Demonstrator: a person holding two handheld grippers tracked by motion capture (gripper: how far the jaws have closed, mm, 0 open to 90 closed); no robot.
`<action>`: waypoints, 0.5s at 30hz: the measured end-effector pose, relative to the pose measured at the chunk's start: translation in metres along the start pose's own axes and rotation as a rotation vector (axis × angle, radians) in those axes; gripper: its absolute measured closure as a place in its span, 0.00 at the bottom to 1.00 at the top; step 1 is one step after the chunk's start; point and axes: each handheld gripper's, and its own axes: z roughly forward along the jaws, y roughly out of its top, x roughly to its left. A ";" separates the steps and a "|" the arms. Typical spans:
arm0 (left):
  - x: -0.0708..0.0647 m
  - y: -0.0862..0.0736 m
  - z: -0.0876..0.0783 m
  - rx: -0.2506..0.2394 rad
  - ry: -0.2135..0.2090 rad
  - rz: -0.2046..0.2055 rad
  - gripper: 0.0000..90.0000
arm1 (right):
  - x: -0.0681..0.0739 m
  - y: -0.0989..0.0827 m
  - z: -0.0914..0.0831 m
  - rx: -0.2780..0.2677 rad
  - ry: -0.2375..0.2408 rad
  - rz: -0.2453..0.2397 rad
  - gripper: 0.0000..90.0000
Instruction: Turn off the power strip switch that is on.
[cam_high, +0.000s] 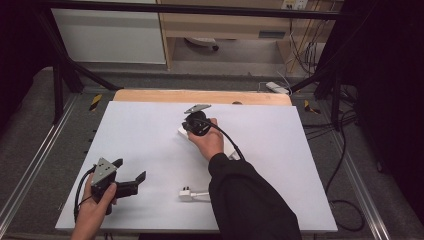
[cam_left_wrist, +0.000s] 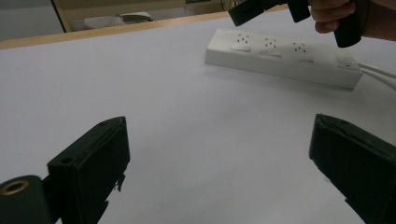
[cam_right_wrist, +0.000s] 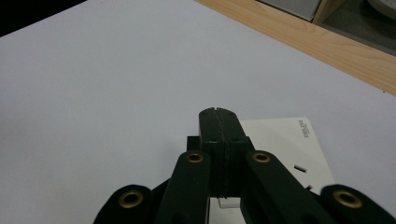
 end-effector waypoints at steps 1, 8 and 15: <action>0.000 0.000 0.000 -0.002 -0.003 -0.003 0.06 | 0.000 0.000 -0.001 -0.002 0.000 0.003 1.00; 0.000 -0.001 0.000 0.004 0.004 -0.005 0.06 | -0.005 0.001 -0.005 0.000 -0.011 -0.007 1.00; 0.000 -0.001 0.000 0.007 0.003 -0.002 0.06 | -0.009 0.007 -0.017 -0.027 -0.014 0.002 1.00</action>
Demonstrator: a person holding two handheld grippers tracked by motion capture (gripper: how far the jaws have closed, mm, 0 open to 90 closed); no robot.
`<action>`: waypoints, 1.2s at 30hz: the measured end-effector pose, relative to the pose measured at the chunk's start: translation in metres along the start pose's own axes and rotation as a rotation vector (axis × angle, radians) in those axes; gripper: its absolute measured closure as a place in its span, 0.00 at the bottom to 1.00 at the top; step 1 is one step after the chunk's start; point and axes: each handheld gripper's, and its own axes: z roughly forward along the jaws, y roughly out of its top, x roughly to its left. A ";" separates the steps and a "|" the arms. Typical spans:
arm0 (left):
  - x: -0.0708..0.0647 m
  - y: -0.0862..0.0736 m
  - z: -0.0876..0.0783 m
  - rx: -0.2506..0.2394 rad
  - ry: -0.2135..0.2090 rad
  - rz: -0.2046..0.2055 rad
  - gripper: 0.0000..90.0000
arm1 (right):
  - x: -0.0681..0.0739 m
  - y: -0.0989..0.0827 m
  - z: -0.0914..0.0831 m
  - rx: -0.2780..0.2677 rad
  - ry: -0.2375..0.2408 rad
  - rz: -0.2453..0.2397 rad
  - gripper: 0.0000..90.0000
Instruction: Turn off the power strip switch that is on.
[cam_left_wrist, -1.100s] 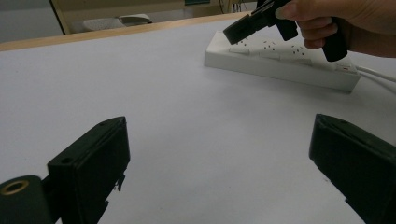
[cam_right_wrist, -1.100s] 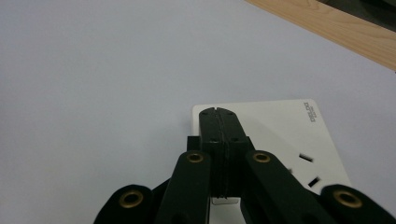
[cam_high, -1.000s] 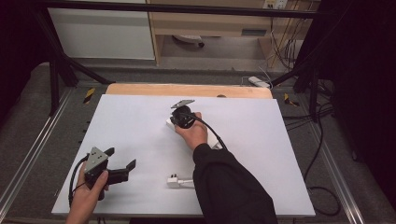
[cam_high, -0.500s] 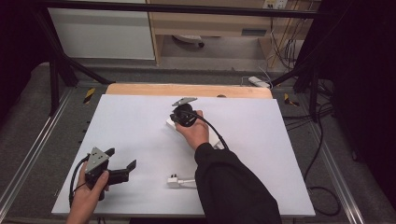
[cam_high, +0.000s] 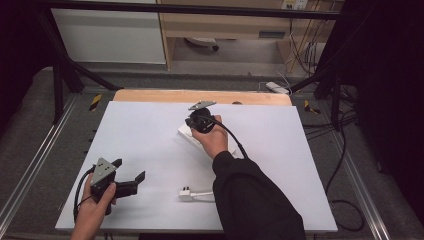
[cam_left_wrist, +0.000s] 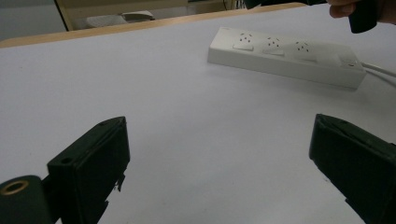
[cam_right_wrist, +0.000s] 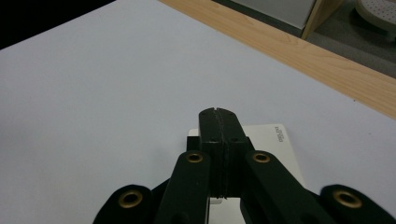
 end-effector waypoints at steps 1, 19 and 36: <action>0.000 0.000 0.000 0.000 0.001 0.001 0.06 | -0.001 0.001 -0.001 -0.008 -0.001 0.000 1.00; -0.002 -0.001 0.001 0.007 -0.004 0.004 0.06 | -0.015 0.013 -0.042 -0.098 0.001 0.013 0.95; -0.001 -0.002 0.000 0.010 -0.004 -0.002 0.06 | -0.021 0.015 -0.084 -0.137 0.016 0.069 0.13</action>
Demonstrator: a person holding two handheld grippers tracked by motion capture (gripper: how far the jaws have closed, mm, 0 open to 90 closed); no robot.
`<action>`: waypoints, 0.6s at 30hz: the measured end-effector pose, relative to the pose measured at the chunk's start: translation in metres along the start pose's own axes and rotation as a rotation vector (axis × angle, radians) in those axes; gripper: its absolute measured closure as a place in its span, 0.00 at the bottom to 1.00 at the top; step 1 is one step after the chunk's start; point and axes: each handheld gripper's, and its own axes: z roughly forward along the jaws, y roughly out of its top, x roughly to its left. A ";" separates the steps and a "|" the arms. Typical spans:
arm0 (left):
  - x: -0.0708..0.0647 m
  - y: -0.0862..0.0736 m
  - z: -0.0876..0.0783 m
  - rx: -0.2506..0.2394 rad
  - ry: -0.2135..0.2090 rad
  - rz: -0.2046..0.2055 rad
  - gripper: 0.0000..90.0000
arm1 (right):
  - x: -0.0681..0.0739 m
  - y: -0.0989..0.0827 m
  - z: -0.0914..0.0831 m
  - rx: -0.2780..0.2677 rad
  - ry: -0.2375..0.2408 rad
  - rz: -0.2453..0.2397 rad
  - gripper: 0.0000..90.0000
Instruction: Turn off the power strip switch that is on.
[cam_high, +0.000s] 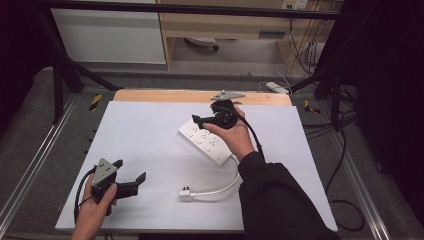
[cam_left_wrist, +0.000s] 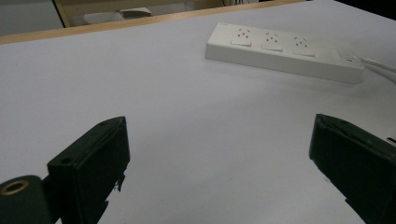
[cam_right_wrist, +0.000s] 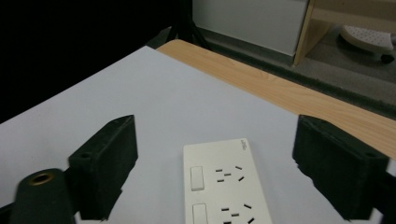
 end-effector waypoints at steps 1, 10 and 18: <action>0.000 0.000 0.000 -0.001 -0.001 -0.002 0.06 | -0.001 0.001 -0.003 -0.008 -0.004 -0.001 0.10; 0.000 -0.002 -0.002 0.000 0.005 -0.013 0.06 | -0.004 0.001 -0.039 -0.065 -0.053 -0.050 0.06; 0.000 -0.002 -0.003 -0.011 0.004 -0.013 0.06 | -0.016 -0.007 -0.071 -0.105 -0.080 -0.052 0.05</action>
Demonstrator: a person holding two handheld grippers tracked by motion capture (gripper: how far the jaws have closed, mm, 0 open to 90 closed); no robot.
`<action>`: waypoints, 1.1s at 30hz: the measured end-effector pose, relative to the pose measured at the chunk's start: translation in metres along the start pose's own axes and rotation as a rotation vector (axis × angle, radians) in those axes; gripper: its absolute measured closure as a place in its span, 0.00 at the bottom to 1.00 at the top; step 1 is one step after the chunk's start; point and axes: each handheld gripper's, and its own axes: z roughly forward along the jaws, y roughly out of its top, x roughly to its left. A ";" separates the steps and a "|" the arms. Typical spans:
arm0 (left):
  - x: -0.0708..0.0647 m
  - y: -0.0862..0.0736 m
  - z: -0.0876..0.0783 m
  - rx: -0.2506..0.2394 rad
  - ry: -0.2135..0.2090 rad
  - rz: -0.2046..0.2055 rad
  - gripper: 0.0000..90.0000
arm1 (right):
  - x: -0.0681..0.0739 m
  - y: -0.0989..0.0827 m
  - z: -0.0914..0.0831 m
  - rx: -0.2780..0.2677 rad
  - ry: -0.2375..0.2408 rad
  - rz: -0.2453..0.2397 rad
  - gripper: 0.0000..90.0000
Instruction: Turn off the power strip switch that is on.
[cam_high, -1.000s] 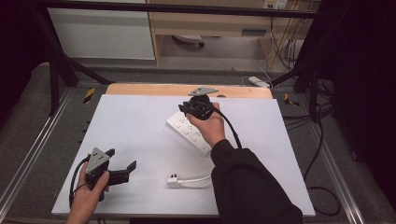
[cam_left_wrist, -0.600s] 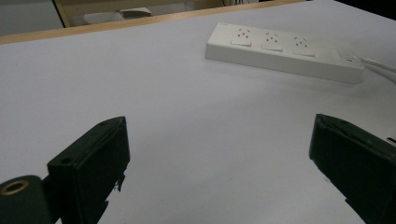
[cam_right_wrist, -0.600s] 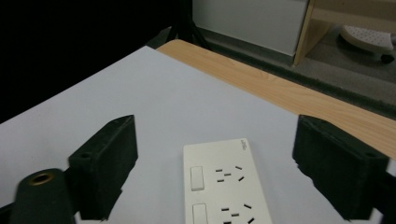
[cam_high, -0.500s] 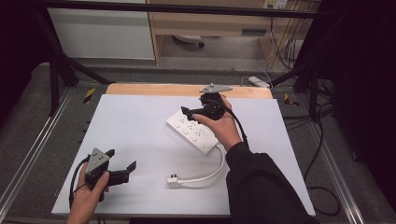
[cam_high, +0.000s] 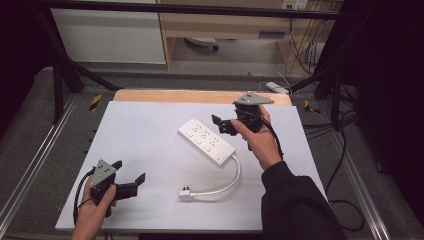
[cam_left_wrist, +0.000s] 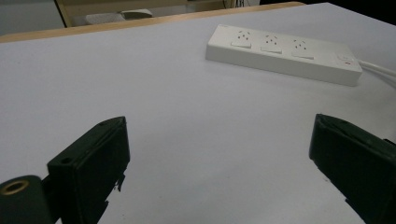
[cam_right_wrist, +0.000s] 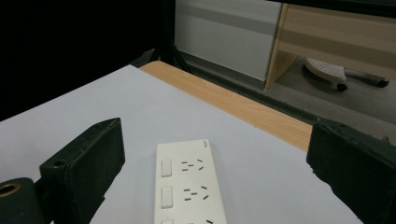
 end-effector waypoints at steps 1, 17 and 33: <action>0.000 0.000 0.000 0.000 0.001 -0.001 0.06 | -0.002 -0.001 -0.004 -0.006 -0.006 0.002 0.06; 0.000 -0.002 -0.002 -0.004 -0.001 -0.028 0.06 | -0.028 -0.033 -0.057 -0.109 -0.087 0.001 0.10; 0.000 -0.001 -0.006 -0.033 0.007 -0.051 0.06 | -0.056 -0.096 -0.114 -0.158 -0.161 0.072 0.08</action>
